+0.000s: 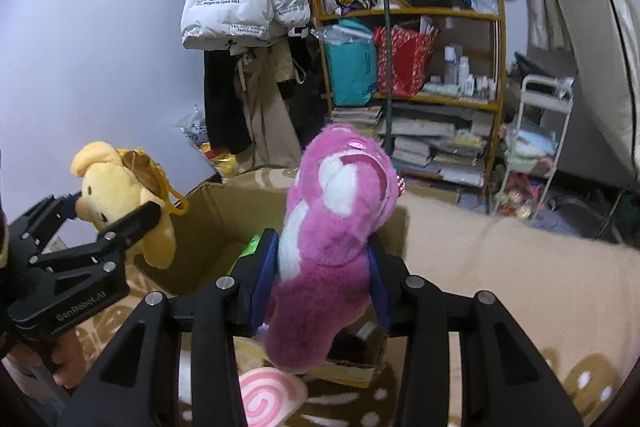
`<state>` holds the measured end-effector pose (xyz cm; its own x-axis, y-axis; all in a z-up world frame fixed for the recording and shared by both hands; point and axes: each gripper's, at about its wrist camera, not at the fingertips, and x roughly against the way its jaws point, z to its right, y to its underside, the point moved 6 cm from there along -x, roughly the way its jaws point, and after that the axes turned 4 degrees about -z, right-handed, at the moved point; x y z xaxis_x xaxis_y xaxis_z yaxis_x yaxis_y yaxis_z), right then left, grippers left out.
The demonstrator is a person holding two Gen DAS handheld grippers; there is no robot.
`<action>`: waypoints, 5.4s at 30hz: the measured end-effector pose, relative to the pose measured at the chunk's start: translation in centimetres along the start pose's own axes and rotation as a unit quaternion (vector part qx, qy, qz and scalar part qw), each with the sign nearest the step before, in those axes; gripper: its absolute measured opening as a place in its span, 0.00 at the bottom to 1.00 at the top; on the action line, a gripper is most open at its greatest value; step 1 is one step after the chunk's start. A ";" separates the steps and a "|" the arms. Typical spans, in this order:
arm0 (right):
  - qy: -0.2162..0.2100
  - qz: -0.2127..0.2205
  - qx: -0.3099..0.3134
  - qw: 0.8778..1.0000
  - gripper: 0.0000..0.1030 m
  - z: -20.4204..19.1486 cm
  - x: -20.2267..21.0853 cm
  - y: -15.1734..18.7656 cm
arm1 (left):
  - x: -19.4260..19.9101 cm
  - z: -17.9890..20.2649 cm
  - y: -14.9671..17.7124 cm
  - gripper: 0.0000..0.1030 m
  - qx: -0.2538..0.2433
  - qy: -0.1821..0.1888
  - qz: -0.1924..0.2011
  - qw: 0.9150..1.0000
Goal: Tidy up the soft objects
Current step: 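Lift yellow dog with left tool while right tool carries pink bear over box, then open both tools over the box releasing dog and bear, then move both open tools back toward the white chick and pink-swirl cushion, then close left tool on white chick toy while right tool grasps pink-swirl cushion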
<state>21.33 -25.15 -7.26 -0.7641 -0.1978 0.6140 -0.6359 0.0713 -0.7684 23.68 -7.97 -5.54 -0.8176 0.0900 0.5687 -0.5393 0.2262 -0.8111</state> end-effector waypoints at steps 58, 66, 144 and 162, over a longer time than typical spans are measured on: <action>0.014 0.040 -0.008 0.999 1.00 -4.1 9.8 2.2 | 12.3 -3.8 3.1 0.98 0.015 -0.036 0.000 0.999; 0.015 0.038 -0.009 0.999 1.00 -4.3 10.5 2.9 | 13.0 -4.6 4.6 0.98 0.027 -0.038 -0.009 0.999; 0.015 -0.144 -0.023 0.989 1.00 -3.2 -4.7 9.3 | -0.9 0.9 13.0 0.99 -0.013 0.068 -0.210 0.975; -0.024 -0.225 -0.057 0.972 0.94 -2.7 -7.3 12.1 | -2.6 3.2 14.9 0.98 -0.062 0.098 -0.246 0.962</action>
<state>18.93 -20.26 -20.50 -0.4019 -0.2796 0.8720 -0.9146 0.0752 -0.3974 17.09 -7.95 -19.50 -0.4087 0.1200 0.9047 -0.8137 0.4011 -0.4208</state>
